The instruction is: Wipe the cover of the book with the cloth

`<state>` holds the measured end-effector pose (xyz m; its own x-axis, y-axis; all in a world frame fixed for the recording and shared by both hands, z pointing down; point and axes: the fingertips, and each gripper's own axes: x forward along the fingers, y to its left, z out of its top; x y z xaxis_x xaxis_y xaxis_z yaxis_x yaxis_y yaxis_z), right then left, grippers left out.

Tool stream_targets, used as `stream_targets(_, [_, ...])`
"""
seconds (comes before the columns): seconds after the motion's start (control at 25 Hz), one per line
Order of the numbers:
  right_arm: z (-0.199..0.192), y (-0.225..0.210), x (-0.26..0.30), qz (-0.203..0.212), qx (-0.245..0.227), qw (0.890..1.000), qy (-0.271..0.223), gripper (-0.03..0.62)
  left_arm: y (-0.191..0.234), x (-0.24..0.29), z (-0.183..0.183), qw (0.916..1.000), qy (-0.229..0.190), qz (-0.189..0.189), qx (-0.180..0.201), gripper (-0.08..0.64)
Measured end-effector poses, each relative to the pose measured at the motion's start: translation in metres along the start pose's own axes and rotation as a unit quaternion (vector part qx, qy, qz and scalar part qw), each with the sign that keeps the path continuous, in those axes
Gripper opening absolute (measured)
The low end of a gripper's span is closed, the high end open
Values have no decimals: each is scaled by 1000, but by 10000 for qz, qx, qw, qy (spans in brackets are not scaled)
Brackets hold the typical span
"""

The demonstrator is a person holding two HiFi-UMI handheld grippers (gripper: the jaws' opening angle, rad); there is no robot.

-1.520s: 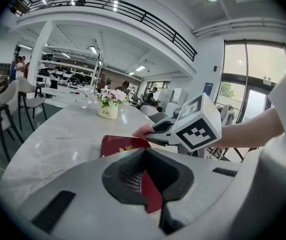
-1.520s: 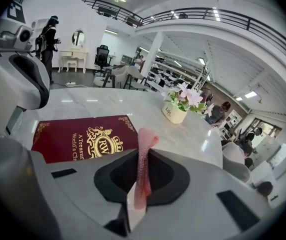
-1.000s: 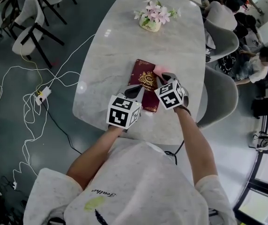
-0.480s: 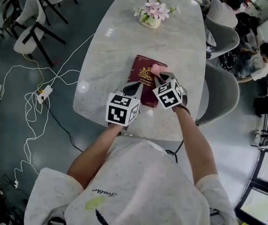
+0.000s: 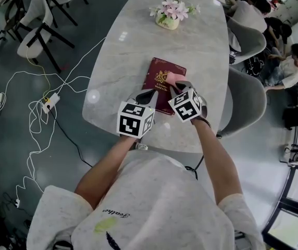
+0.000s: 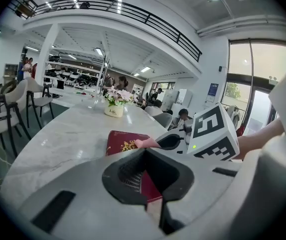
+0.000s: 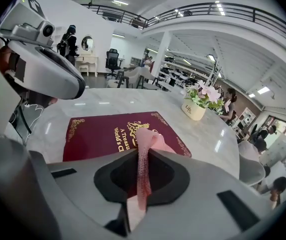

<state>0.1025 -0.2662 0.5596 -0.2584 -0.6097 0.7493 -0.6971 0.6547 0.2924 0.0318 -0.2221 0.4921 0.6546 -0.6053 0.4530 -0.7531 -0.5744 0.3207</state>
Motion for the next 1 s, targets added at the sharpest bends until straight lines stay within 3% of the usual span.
stream_targets(1.0, [-12, 45, -24, 390, -48, 9992, -122, 18, -7, -22, -14, 9995, -94, 297, -99, 8])
